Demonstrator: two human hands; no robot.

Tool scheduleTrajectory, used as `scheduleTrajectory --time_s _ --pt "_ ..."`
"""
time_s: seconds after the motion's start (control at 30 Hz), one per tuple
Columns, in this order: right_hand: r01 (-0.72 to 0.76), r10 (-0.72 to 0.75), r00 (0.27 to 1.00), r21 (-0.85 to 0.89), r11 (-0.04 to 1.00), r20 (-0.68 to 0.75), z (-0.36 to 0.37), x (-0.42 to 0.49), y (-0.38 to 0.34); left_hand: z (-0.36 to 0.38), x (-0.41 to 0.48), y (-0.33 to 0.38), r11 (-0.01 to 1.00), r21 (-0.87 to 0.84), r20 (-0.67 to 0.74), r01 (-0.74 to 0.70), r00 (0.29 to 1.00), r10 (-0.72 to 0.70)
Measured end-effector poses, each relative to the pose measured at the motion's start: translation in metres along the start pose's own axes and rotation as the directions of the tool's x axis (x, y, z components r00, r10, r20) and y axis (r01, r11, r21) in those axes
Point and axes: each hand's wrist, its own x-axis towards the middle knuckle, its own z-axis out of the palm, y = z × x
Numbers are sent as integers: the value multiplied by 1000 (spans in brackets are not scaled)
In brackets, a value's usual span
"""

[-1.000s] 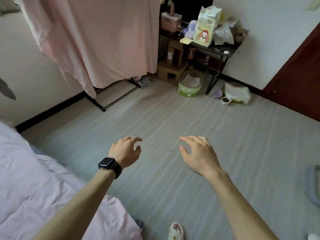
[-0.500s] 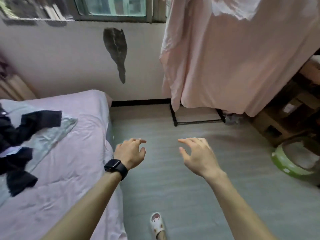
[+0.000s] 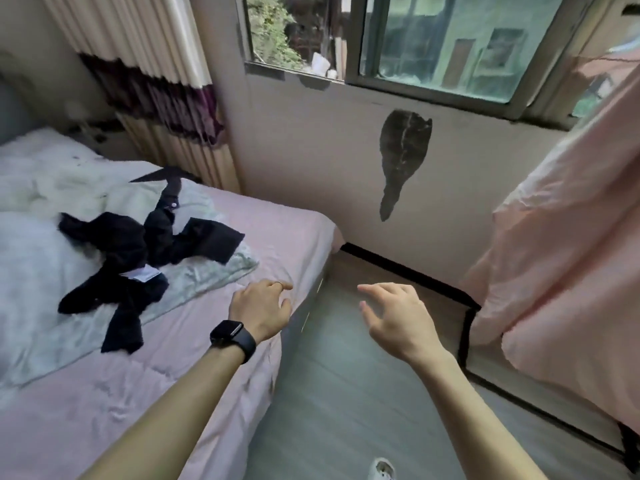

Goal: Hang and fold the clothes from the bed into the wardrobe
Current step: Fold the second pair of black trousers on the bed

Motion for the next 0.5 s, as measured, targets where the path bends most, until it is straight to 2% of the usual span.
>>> scheduleTrajectory --time_s 0.2,0.33,0.5 --pt "315 -311 938 -1 949 153 -4 141 -14 -14 48 -14 946 -99 -61 307 947 -314" --pt "507 -498 838 17 861 225 12 205 -52 -18 52 -53 838 -142 -54 527 841 -538" --pt "659 -624 712 -1 752 323 53 272 -110 -21 67 -115 723 -147 -73 675 721 -689"
